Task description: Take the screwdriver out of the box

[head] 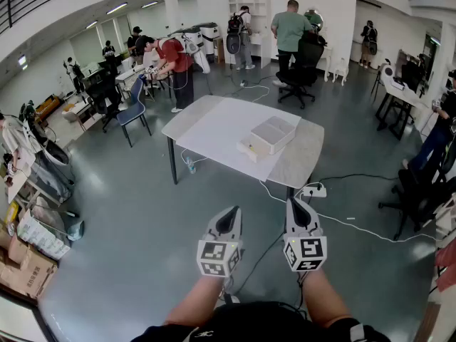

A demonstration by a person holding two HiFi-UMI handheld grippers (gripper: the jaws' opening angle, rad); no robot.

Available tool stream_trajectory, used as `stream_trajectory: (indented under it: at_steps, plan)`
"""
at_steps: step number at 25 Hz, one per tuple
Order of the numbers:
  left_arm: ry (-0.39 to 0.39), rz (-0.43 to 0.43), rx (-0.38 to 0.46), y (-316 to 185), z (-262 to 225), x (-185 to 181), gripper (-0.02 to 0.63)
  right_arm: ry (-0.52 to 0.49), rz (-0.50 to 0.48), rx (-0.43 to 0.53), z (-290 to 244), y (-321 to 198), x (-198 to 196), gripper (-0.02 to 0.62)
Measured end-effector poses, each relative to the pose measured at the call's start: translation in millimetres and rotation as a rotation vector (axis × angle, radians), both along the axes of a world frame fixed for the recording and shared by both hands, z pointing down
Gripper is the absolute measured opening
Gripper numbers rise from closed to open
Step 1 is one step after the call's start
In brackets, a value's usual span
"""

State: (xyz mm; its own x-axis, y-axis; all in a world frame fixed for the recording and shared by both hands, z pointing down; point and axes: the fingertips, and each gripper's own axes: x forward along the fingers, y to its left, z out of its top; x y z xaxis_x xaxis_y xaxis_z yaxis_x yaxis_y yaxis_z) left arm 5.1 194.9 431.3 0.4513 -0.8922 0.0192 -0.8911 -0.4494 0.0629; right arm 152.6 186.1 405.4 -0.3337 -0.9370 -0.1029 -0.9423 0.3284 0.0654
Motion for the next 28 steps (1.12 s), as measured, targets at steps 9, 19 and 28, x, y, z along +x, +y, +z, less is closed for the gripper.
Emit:
stream_trajectory:
  at_steps: [9,19,28]
  plan:
    - [0.001,-0.011,0.001,-6.4,-0.1,-20.2,0.011,-0.012,0.016,0.011,-1.9,-7.3,-16.6,0.012]
    - [0.002,0.004,0.02,-30.8,-7.7,-59.1,0.011,0.001,0.035,0.005,-2.1,-30.6,-57.8,0.012]
    - [0.002,0.024,0.02,-56.3,-4.5,-92.5,0.011,0.008,0.07,-0.01,10.3,-45.7,-88.7,0.013]
